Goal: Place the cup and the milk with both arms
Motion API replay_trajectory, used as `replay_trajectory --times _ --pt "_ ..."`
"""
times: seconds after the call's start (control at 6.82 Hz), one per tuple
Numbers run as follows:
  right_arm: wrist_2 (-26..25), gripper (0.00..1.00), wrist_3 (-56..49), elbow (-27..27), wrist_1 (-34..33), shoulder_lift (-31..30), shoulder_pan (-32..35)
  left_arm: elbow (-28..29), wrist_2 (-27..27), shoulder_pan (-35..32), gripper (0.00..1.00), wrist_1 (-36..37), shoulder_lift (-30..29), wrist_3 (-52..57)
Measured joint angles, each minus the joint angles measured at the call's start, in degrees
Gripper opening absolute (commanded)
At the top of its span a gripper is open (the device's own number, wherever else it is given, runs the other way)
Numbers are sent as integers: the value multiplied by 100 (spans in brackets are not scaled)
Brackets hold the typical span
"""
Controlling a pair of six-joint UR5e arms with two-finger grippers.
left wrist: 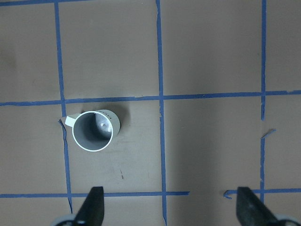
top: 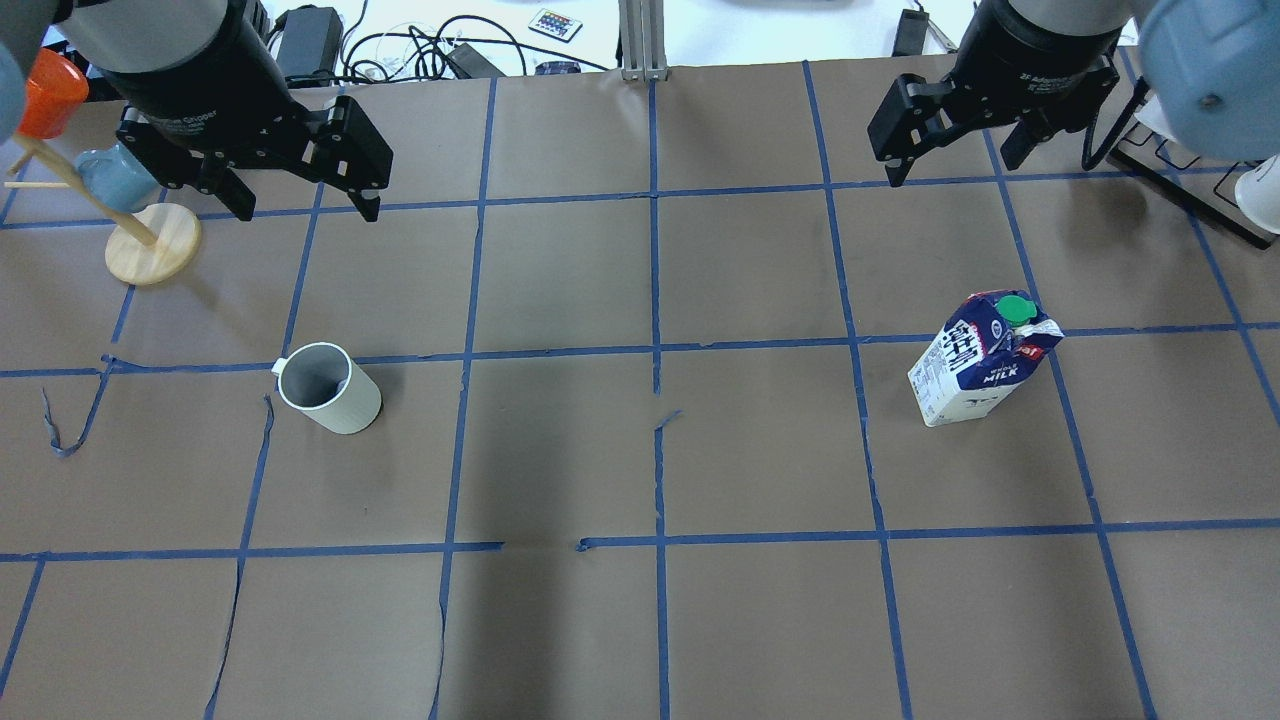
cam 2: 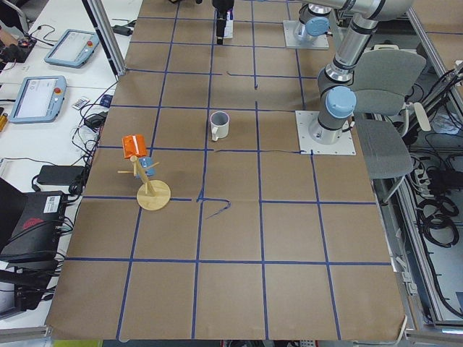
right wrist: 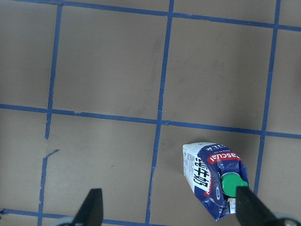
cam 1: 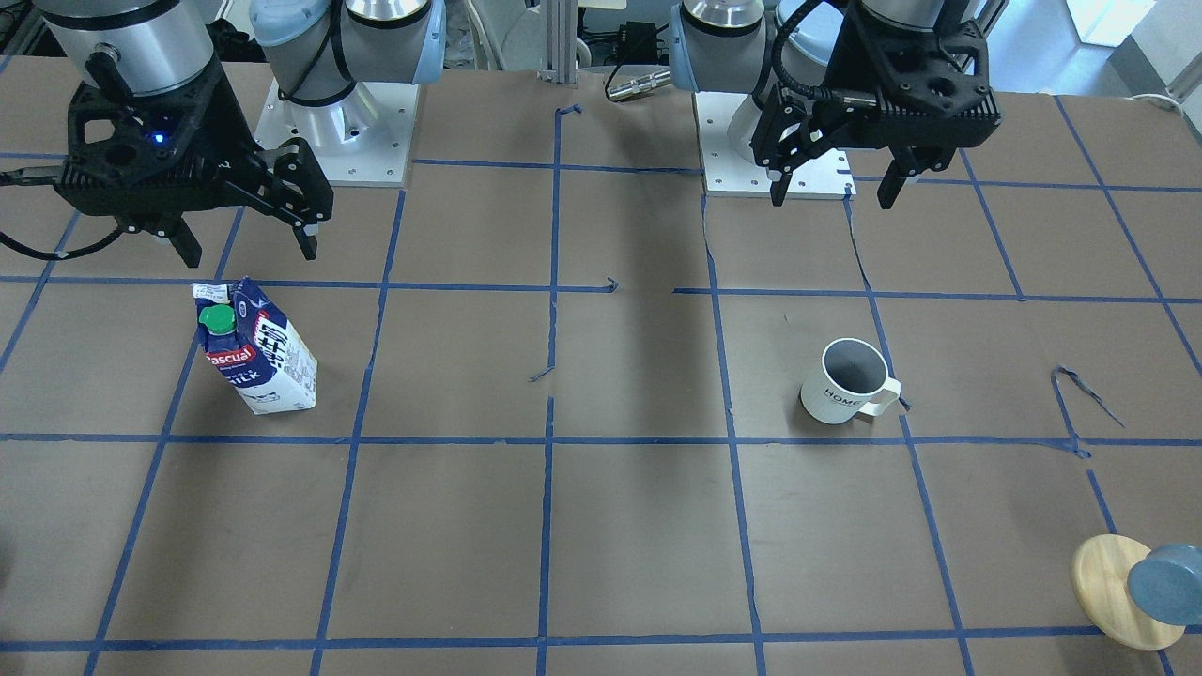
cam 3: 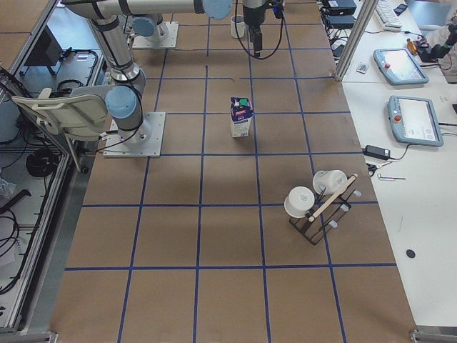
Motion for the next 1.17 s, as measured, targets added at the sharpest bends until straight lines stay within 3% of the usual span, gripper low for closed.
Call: replay_trajectory --times 1.17 --pt "7 100 2 42 3 8 -10 -142 20 -15 100 12 -105 41"
